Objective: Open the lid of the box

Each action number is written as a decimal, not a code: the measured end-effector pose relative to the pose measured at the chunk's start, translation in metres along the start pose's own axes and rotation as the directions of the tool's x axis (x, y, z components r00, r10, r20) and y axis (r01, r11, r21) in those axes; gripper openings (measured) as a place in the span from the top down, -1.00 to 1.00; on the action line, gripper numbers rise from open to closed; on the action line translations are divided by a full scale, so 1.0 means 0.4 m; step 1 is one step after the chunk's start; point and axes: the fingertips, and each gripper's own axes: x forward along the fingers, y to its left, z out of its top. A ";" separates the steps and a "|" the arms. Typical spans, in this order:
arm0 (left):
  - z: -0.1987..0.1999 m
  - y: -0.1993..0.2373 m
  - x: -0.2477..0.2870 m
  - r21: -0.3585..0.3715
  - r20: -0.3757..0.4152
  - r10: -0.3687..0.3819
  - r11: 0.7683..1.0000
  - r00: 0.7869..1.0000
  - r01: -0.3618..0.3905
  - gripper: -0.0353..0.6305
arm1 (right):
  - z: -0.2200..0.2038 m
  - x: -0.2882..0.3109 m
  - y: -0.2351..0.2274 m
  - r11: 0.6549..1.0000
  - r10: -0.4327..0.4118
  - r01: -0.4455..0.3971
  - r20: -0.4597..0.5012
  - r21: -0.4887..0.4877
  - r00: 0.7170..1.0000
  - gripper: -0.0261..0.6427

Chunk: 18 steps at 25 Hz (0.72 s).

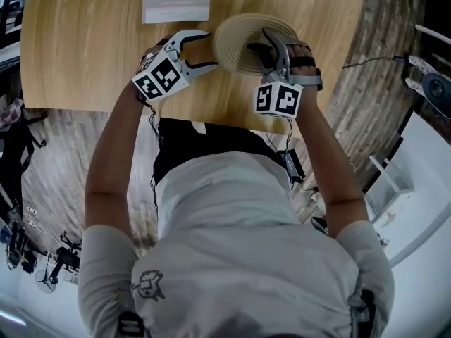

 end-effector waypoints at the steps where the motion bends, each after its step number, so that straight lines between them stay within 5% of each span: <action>1: 0.001 0.002 0.005 0.010 -0.001 -0.003 1.000 1.000 0.003 0.00 | 0.001 0.004 -0.001 1.000 -0.002 0.002 -0.001 -0.008 1.000 0.27; 6: 0.002 0.001 0.021 0.023 -0.006 -0.026 0.999 1.000 0.026 0.00 | 0.003 0.016 -0.004 0.999 -0.031 0.031 0.001 -0.025 1.000 0.25; 18: 0.002 0.010 0.022 0.031 -0.012 0.005 1.000 1.000 -0.005 0.12 | 0.013 -0.013 0.012 0.987 -0.151 0.154 0.068 -0.036 0.986 0.61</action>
